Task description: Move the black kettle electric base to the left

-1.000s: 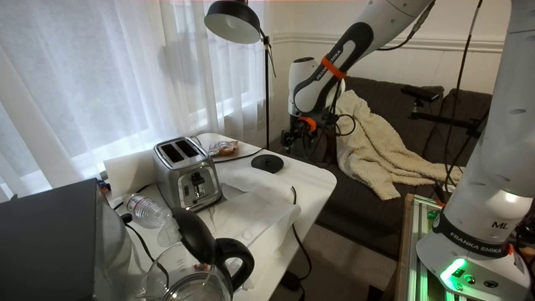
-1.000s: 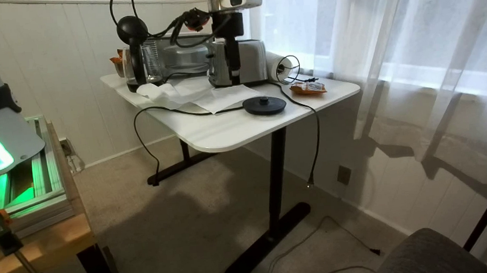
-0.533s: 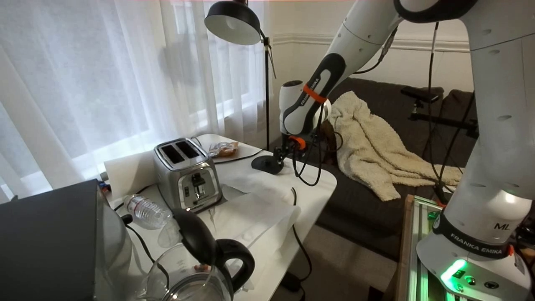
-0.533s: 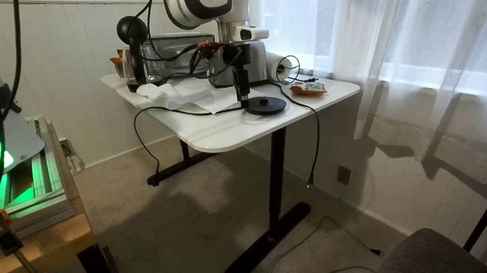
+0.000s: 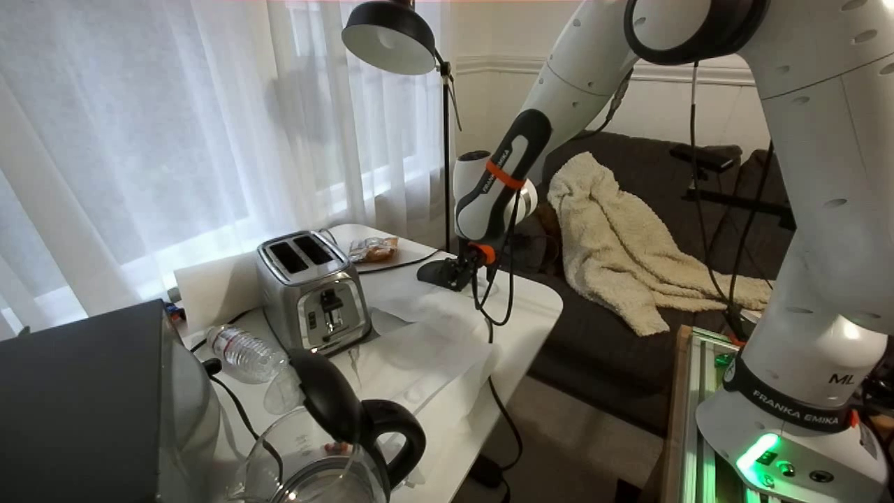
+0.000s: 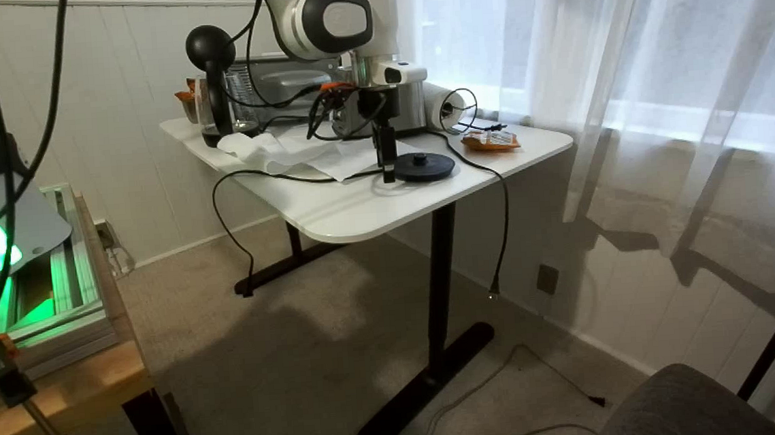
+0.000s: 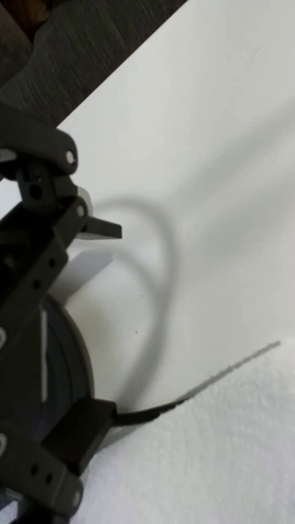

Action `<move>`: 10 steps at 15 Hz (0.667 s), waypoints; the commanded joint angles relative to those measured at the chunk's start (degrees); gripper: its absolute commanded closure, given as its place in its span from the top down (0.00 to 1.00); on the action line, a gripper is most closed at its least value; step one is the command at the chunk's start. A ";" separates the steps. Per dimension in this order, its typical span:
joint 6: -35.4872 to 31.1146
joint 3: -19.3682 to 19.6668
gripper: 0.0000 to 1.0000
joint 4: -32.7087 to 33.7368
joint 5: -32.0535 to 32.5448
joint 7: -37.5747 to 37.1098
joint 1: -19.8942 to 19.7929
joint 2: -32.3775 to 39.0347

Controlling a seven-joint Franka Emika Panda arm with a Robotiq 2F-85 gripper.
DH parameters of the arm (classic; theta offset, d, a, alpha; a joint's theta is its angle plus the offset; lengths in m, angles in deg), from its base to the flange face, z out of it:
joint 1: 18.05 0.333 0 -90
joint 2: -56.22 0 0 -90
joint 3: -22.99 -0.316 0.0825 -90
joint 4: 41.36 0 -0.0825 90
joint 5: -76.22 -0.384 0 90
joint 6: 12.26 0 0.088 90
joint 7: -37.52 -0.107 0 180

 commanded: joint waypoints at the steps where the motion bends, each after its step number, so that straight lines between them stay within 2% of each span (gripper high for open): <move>1: 0.26 -0.24 1.00 1.36 -3.27 2.14 0.48 1.10; 10: 7.44 -0.82 1.00 1.66 -3.17 5.92 0.30 0.07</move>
